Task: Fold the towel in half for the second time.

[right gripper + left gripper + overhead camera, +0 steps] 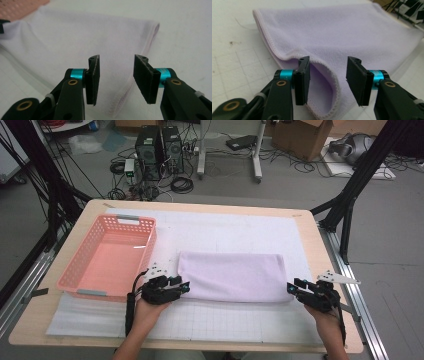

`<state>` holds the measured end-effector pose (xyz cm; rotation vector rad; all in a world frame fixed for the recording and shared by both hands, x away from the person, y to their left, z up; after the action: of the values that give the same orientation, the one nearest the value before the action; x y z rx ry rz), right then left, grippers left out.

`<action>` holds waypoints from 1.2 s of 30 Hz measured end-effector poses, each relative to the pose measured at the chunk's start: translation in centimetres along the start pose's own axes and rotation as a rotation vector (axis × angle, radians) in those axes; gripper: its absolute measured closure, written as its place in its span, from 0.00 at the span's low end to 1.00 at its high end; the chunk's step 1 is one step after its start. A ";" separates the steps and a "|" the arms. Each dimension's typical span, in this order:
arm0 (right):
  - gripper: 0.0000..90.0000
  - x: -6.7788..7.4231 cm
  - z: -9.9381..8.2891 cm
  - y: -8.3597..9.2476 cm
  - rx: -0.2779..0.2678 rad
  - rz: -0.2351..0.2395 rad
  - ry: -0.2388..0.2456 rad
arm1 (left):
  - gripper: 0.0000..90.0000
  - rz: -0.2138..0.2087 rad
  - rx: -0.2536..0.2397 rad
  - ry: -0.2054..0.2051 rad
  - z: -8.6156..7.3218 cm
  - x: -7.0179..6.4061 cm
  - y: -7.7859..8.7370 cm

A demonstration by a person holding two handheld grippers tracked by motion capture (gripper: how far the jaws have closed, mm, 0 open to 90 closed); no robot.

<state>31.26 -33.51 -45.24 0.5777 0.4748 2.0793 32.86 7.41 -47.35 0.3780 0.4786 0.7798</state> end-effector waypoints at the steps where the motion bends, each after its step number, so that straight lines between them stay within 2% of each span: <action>1: 0.62 0.0 -0.3 -0.3 0.016 0.003 0.001 | 0.69 0.006 0.020 -0.013 -0.2 -0.1 -0.2; 3: 0.62 0.0 -0.6 -0.7 0.039 -0.003 0.010 | 0.84 0.015 0.048 -0.026 -0.6 -0.2 -0.4; 5: 0.62 0.1 -0.9 -1.1 0.052 -0.004 0.011 | 0.94 0.022 0.061 -0.027 -0.9 -0.3 -0.2; 8: 0.63 0.1 -1.5 -1.7 0.094 -0.026 0.037 | 0.95 0.023 0.070 -0.017 -1.1 -0.2 0.4; 12: 0.63 0.0 -2.3 -2.1 0.167 -0.063 0.100 | 0.95 0.014 0.077 0.000 -1.5 -0.1 1.6; 15: 0.63 -0.2 -2.4 -1.8 0.182 -0.068 0.082 | 0.94 0.017 0.096 -0.002 -1.9 -0.4 2.1; 17: 0.64 -0.1 -2.3 -1.5 0.184 -0.071 0.087 | 0.87 0.042 0.078 -0.010 -1.6 -0.6 2.5; 20: 0.66 0.1 -1.7 -0.9 0.129 -0.061 0.099 | 0.70 0.099 -0.008 -0.024 -0.4 -0.6 2.9; 23: 0.68 0.5 -0.7 -0.5 0.047 -0.049 0.098 | 0.67 0.109 -0.082 -0.066 0.6 -0.3 3.0; 25: 0.72 0.9 -0.3 -0.6 0.015 -0.045 0.107 | 0.67 0.095 -0.094 -0.078 0.9 -0.1 2.4; 27: 0.76 1.3 -0.1 -1.1 0.005 -0.020 0.105 | 0.68 0.092 -0.068 -0.074 0.7 0.3 1.4; 30: 0.78 1.7 -0.5 -2.3 0.049 0.002 0.104 | 0.70 0.108 -0.006 -0.069 -0.3 0.5 0.1; 31: 0.78 1.8 -0.8 -2.8 0.073 0.002 0.115 | 0.70 0.115 0.014 -0.064 -0.6 0.6 -0.3; 33: 0.77 1.6 -1.5 -3.4 0.117 -0.021 0.136 | 0.71 0.125 0.022 -0.066 -0.7 0.6 -0.3; 36: 0.77 1.0 -1.9 -3.1 0.129 -0.035 0.134 | 0.71 0.132 0.026 -0.065 -0.8 0.7 -0.2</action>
<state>31.75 -31.24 -48.19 0.5027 0.6963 2.0730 32.94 7.93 -48.27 0.4609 0.4061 0.8870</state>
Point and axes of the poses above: each handheld gripper's, and its own axes: y roughly backward along the jaws, z roughly out of its top, x roughly to its left, the point moved 6 cm from there along -y, roughly forward along the jaws, and after that the axes turned 1 degree about -y, right-handed, at the moved point
